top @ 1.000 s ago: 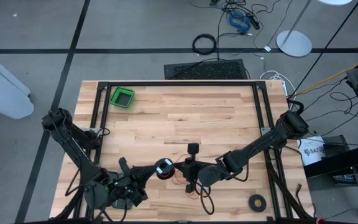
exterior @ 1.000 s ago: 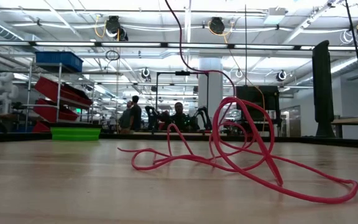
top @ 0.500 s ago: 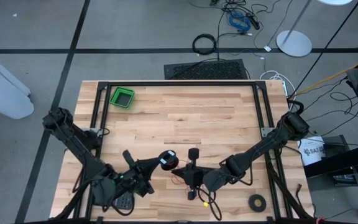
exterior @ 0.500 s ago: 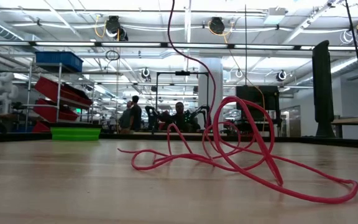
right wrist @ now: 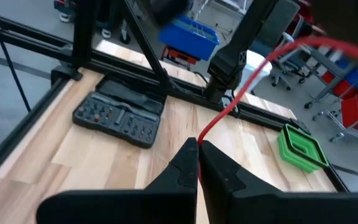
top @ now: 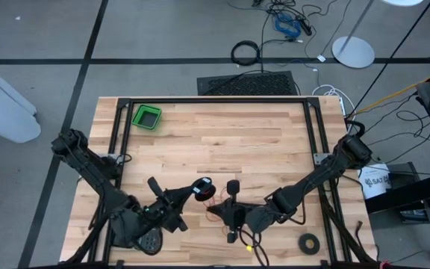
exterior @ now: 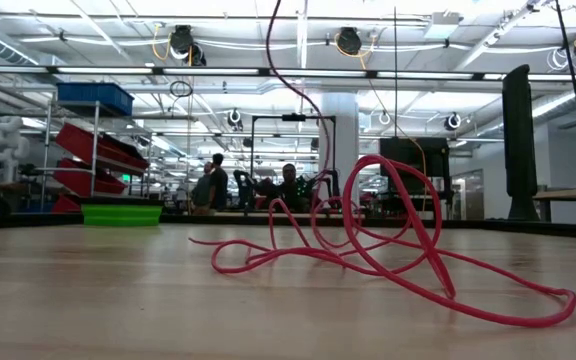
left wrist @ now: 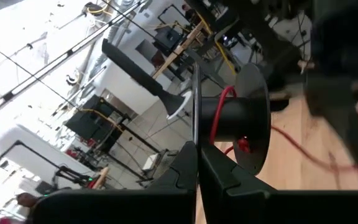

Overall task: Coil cords
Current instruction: Uncoil the red wire from the spool

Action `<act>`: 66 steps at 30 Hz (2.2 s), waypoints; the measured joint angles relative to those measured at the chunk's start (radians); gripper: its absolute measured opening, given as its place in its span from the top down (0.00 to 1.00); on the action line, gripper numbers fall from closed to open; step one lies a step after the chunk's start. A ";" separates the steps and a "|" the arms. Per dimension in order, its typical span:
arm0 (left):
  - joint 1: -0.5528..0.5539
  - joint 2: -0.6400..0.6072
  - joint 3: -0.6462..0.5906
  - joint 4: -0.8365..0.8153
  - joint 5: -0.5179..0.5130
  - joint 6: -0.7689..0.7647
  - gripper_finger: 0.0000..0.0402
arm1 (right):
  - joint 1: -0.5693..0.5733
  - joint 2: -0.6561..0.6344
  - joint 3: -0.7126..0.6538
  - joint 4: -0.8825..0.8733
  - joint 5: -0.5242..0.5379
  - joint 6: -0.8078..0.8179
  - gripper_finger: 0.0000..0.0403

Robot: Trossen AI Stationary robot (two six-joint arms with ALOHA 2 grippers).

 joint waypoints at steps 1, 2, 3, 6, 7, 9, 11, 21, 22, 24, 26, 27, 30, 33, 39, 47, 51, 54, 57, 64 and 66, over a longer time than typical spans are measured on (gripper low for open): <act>-0.001 0.000 0.000 0.019 0.003 0.005 0.99 | -0.004 0.003 0.000 -0.004 -0.001 0.003 1.00; -0.001 0.000 0.000 0.036 0.009 0.013 0.99 | -0.005 0.005 0.000 -0.012 -0.001 0.005 1.00; -0.001 0.000 0.000 0.053 0.018 0.025 0.99 | -0.007 0.008 0.000 -0.013 -0.001 0.006 1.00; -0.001 -0.001 0.000 0.058 0.035 0.028 0.99 | -0.011 0.018 0.001 -0.002 -0.002 0.005 1.00; 0.004 -0.001 0.000 0.058 0.036 0.030 0.99 | -0.011 0.022 0.000 0.001 -0.015 0.005 1.00; 0.014 -0.001 0.000 0.057 0.037 0.031 0.99 | -0.011 0.027 0.000 0.024 -0.033 0.000 1.00; 0.031 -0.001 0.000 0.056 0.037 0.027 0.99 | -0.009 0.028 0.000 0.048 -0.055 -0.012 1.00; 0.095 -0.001 0.000 0.049 0.037 -0.053 0.99 | 0.033 0.028 0.012 0.146 -0.106 -0.074 1.00; 0.095 -0.001 0.000 0.045 0.036 -0.054 0.99 | 0.039 0.028 0.018 0.146 -0.106 -0.078 1.00; 0.094 -0.001 0.000 0.036 0.022 -0.055 0.99 | 0.053 0.027 0.030 0.149 -0.105 -0.093 1.00; 0.092 -0.001 0.000 0.034 -0.001 -0.054 0.99 | 0.070 0.028 0.042 0.147 -0.102 -0.116 1.00; 0.091 -0.001 0.000 0.029 -0.013 -0.054 0.99 | 0.079 0.028 0.050 0.144 -0.100 -0.128 1.00; 0.086 -0.001 0.000 0.001 -0.044 -0.052 0.99 | 0.107 0.028 0.081 0.140 -0.091 -0.164 1.00; 0.083 -0.001 0.000 -0.040 -0.076 -0.053 0.99 | 0.139 0.028 0.122 0.105 -0.023 -0.201 1.00; 0.071 -0.001 0.000 -0.097 -0.133 -0.054 0.99 | 0.211 0.027 0.199 0.004 0.237 -0.265 1.00; 0.040 -0.001 0.000 -0.123 -0.182 -0.035 0.99 | 0.265 0.023 0.208 -0.092 0.575 -0.314 1.00; 0.029 -0.001 0.000 -0.129 -0.183 -0.024 0.99 | 0.273 0.010 0.208 -0.161 0.669 -0.290 1.00; 0.019 -0.001 0.000 -0.169 -0.185 -0.026 0.99 | 0.274 -0.027 0.208 -0.270 0.698 -0.196 1.00; 0.008 -0.001 0.000 -0.199 -0.185 -0.028 0.99 | 0.273 -0.064 0.208 -0.457 0.712 -0.021 1.00; -0.044 -0.001 0.000 -0.202 -0.153 0.001 0.99 | 0.259 -0.120 0.205 -1.048 0.713 0.583 1.00; -0.056 -0.001 0.000 -0.202 -0.135 0.009 0.99 | 0.251 -0.121 0.194 -1.181 0.713 0.739 1.00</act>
